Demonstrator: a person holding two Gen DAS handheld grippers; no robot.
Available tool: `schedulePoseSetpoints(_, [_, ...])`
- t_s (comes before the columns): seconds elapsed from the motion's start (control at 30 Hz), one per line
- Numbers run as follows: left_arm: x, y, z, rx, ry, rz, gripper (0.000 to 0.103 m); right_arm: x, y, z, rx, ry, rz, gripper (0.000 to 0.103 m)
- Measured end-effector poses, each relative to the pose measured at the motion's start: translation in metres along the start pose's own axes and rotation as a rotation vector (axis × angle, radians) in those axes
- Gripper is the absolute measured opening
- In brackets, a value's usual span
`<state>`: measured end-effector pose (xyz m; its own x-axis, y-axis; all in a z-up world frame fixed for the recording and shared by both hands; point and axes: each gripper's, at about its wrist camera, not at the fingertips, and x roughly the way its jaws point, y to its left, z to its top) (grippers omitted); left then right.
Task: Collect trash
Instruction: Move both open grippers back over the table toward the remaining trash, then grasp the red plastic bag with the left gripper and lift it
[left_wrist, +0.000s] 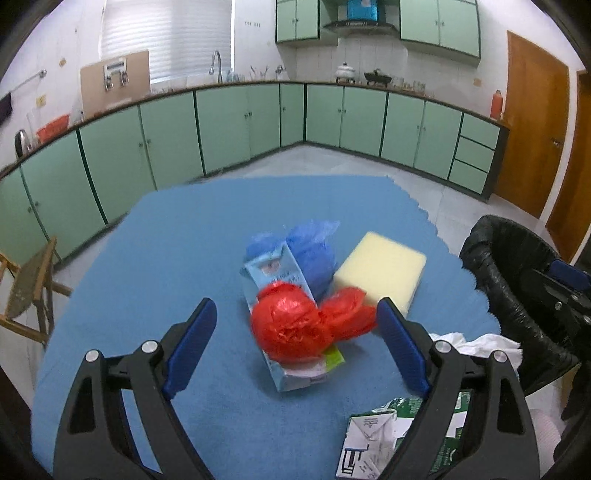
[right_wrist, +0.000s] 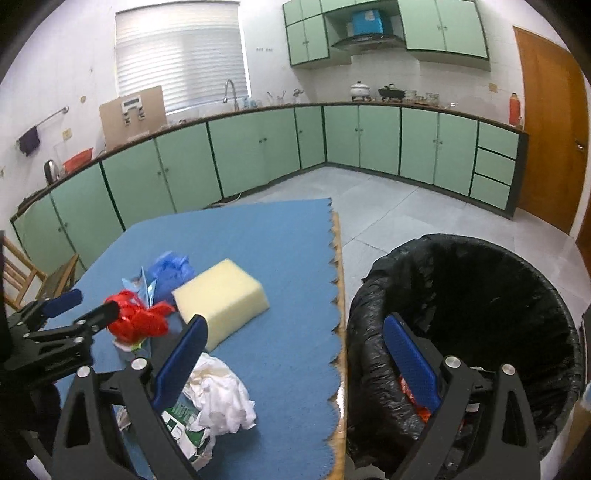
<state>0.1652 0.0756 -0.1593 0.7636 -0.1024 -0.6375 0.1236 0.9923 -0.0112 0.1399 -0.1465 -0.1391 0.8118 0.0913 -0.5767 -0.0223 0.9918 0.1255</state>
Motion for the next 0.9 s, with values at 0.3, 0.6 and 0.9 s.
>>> schedulePoseSetpoints(0.3, [0.025,0.003,-0.010,-0.041,0.051,-0.030,0.078,0.010,-0.001,-0.003,-0.014,0.026,0.003,0.094])
schedulePoseSetpoints(0.6, [0.030,-0.002,-0.010,-0.069,0.060,-0.071,0.043,0.010,0.003,-0.005,-0.027,0.036,0.009,0.094])
schedulePoseSetpoints(0.9, [0.004,-0.001,-0.002,-0.078,-0.012,-0.053,0.032,0.004,0.017,0.002,-0.045,0.014,0.038,0.094])
